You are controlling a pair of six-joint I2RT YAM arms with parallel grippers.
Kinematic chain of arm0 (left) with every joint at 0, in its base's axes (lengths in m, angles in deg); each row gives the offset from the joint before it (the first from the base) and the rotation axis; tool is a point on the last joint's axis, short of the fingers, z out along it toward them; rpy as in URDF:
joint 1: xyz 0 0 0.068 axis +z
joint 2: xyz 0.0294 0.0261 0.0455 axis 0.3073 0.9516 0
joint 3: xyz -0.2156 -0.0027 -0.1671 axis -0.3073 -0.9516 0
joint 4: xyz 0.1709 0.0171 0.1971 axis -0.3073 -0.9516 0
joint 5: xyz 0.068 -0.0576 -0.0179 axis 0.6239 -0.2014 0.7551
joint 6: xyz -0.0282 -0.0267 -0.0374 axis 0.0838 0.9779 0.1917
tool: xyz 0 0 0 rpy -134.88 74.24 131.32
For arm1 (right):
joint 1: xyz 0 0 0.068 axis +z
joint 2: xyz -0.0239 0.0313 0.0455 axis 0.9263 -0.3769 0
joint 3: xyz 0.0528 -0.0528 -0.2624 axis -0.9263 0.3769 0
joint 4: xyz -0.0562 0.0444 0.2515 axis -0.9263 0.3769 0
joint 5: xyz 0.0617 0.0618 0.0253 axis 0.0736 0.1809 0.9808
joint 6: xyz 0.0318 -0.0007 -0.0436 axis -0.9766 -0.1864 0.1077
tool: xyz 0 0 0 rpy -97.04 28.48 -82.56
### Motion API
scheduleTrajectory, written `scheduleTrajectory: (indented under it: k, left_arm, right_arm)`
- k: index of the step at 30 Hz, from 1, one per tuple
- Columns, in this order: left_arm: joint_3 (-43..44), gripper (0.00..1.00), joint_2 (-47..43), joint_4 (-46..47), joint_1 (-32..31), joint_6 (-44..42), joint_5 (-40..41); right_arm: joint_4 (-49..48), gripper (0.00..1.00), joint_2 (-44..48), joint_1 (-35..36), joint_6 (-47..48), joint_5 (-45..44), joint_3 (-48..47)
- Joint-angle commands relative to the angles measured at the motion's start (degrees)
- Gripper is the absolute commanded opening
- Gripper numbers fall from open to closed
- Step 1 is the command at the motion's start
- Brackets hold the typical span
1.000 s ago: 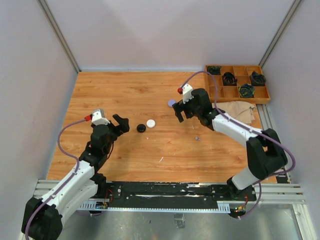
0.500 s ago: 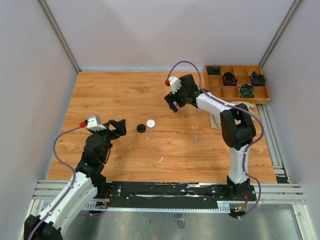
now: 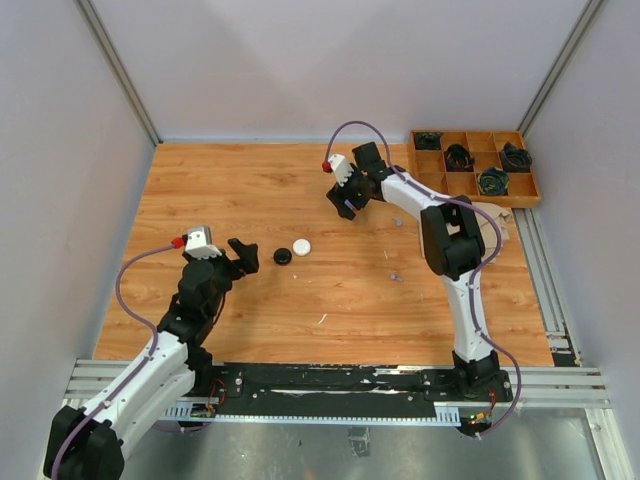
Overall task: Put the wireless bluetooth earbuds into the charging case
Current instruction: Pick up the charging case at the center of the board.
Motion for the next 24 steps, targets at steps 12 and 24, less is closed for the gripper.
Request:
scheduleTrajectory:
  k: [12,24]
  left_arm:
    - [1.9,0.99,2.6,3.5,0.3,0.9,-2.9]
    - [2.4,0.99,5.4,6.6,0.3,1.1,-12.2]
  right_arm:
    - [7.2,0.52,-4.5,-0.8,5.3,8.6,-4.3]
    - [4.1,0.41,8.6,2.1,7.0,11.1,9.4]
